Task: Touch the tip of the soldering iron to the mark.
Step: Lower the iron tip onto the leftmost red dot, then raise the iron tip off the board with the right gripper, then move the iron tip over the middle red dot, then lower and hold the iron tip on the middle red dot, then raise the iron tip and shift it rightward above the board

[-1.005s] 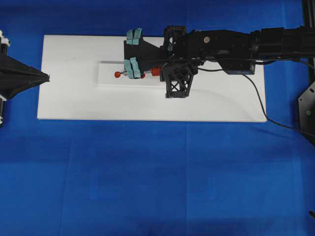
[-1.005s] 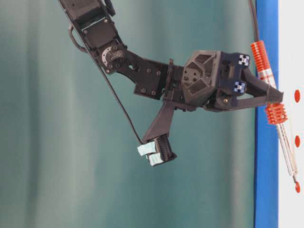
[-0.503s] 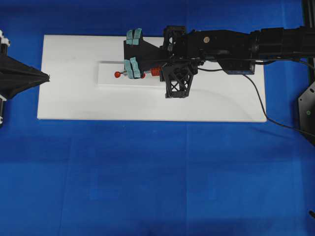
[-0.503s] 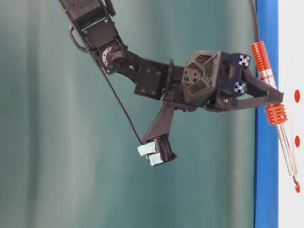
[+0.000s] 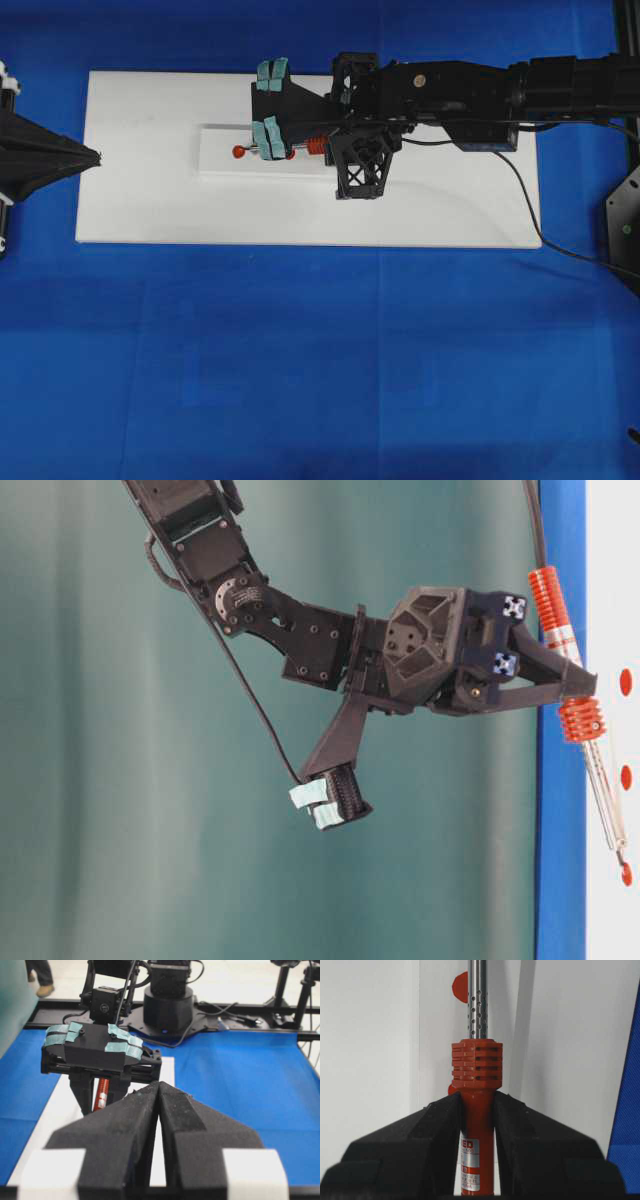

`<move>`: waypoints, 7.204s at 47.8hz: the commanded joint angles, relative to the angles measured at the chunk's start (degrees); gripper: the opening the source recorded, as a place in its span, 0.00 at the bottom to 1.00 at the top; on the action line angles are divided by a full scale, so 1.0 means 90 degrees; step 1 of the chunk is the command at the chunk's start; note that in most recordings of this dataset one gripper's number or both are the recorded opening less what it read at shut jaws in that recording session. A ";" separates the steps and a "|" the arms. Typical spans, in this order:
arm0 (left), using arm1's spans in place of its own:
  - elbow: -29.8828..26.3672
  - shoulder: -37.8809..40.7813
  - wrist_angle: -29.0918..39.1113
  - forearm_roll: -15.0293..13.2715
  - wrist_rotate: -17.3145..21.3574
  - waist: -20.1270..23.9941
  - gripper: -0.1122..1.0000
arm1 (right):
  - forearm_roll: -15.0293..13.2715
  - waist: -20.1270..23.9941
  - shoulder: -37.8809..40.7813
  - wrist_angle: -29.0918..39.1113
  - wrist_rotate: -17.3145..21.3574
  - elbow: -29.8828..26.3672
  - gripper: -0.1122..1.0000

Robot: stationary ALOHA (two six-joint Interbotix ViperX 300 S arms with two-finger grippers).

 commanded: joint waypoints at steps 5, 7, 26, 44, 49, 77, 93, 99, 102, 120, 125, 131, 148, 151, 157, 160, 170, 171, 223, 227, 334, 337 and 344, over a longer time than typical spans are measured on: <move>-0.0049 0.0029 -0.0039 0.0000 0.0000 0.0010 0.10 | 0.0010 -0.0010 -0.0117 0.0020 0.0000 -0.0166 0.16; -0.0068 0.0029 -0.0039 0.0000 0.0000 0.0010 0.10 | 0.0000 -0.0010 -0.0146 0.0029 0.0000 -0.0176 0.16; -0.0068 0.0029 -0.0039 0.0000 0.0000 0.0010 0.10 | -0.0273 -0.0029 -0.0908 0.0615 0.0020 -0.0469 0.16; -0.0068 0.0010 -0.0059 0.0000 0.0000 0.0010 0.10 | -0.0391 -0.0029 -0.1221 0.0996 0.0010 -0.0645 0.16; -0.0068 0.0010 -0.0059 0.0010 0.0000 0.0010 0.10 | -0.0381 -0.0020 -0.1221 0.0977 0.0010 -0.0645 0.16; -0.0068 0.0010 -0.0029 0.0000 -0.0010 0.0020 0.10 | -0.0381 -0.0059 -0.1885 0.1230 0.0078 0.0371 0.16; -0.0068 0.0020 -0.0039 0.0000 -0.0010 0.0010 0.10 | -0.0371 -0.0059 -0.2324 0.1328 0.0137 0.0879 0.16; -0.0068 0.0020 -0.0049 0.0000 -0.0010 0.0010 0.10 | -0.0381 -0.0059 -0.2324 0.1338 0.0137 0.0879 0.16; -0.0068 0.0020 -0.0049 0.0010 -0.0010 0.0010 0.10 | -0.0371 -0.0068 -0.2324 0.1338 0.0127 0.0879 0.16; -0.0068 0.0010 -0.0049 0.0000 -0.0010 0.0010 0.10 | -0.0371 -0.0068 -0.2324 0.1318 0.0137 0.0879 0.16; -0.0068 0.0020 -0.0049 0.0000 -0.0010 0.0020 0.10 | -0.0371 -0.0068 -0.2324 0.1309 0.0137 0.0879 0.16; -0.0068 0.0020 -0.0049 0.0010 -0.0010 0.0010 0.10 | -0.0361 -0.0059 -0.2324 0.1309 0.0137 0.0889 0.16; -0.0068 0.0010 -0.0059 0.0000 -0.0010 0.0010 0.10 | -0.0342 -0.0059 -0.2275 0.1279 0.0137 0.0889 0.16; -0.0068 0.0010 -0.0059 0.0000 -0.0010 0.0010 0.10 | -0.0322 -0.0068 -0.2227 0.1240 0.0137 0.0889 0.16; -0.0068 0.0010 -0.0059 0.0010 -0.0010 0.0020 0.10 | -0.0293 -0.0068 -0.2100 0.1162 0.0127 0.0889 0.16; -0.0068 0.0020 -0.0059 0.0000 -0.0010 0.0010 0.10 | -0.0273 -0.0068 -0.2002 0.1104 0.0127 0.0889 0.16; -0.0068 0.0010 -0.0059 0.0010 -0.0010 0.0010 0.10 | -0.0215 -0.0049 -0.1699 0.0898 0.0117 0.0889 0.16; -0.0068 0.0020 -0.0059 0.0010 -0.0010 0.0010 0.10 | -0.0215 -0.0039 -0.1660 0.0859 0.0117 0.0889 0.16; -0.0068 0.0020 -0.0059 0.0010 0.0000 0.0010 0.10 | -0.0078 -0.0010 -0.0811 0.0371 0.0049 0.0908 0.16; -0.0068 0.0010 -0.0068 0.0010 -0.0010 0.0010 0.10 | -0.0078 -0.0010 -0.0811 0.0371 0.0049 0.0908 0.16; -0.0068 0.0010 -0.0068 0.0010 0.0000 0.0020 0.10 | -0.0801 -0.0059 -0.1963 0.2002 0.0137 -0.0098 0.16; -0.0068 0.0020 -0.0068 0.0000 -0.0010 0.0010 0.10 | -0.0801 -0.0059 -0.2002 0.1992 0.0137 -0.0049 0.16; -0.0068 0.0010 -0.0068 0.0000 -0.0010 0.0010 0.10 | -0.0801 -0.0059 -0.2207 0.2002 0.0146 0.0244 0.16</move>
